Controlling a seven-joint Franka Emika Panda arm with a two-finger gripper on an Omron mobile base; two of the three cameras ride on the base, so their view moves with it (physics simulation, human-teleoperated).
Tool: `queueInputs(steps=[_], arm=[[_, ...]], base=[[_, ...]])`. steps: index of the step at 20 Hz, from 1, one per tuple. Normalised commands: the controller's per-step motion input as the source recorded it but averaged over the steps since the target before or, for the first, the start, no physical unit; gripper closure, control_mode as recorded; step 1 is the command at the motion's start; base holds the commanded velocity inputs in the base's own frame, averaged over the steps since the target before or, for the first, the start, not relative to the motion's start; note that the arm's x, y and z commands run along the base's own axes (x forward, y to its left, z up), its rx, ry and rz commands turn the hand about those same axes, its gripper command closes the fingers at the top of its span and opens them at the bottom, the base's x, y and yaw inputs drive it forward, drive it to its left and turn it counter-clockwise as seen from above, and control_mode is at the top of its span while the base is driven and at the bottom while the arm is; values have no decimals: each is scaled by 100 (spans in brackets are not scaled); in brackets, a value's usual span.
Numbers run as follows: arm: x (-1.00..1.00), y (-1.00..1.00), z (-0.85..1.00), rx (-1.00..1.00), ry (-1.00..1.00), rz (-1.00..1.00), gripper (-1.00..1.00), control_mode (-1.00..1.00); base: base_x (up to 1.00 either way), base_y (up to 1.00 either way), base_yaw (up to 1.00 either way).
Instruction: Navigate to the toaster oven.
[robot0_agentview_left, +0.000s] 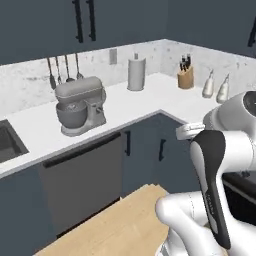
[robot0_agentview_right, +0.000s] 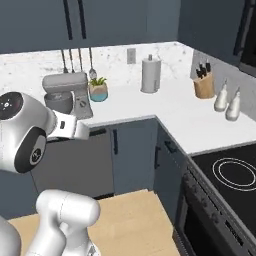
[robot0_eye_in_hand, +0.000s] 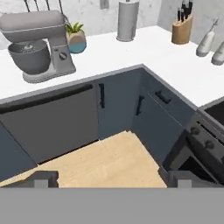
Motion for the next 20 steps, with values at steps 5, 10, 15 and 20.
queueInputs(steps=[5,10,15,20], arm=[[0,0,0,0,0,0,-100,100],[0,0,0,0,0,0,-100,100],[0,0,0,0,0,0,-100,100],[0,0,0,0,0,0,-100,100]], base=[[0,0,100],[0,0,100],[0,0,100],[31,2,90]])
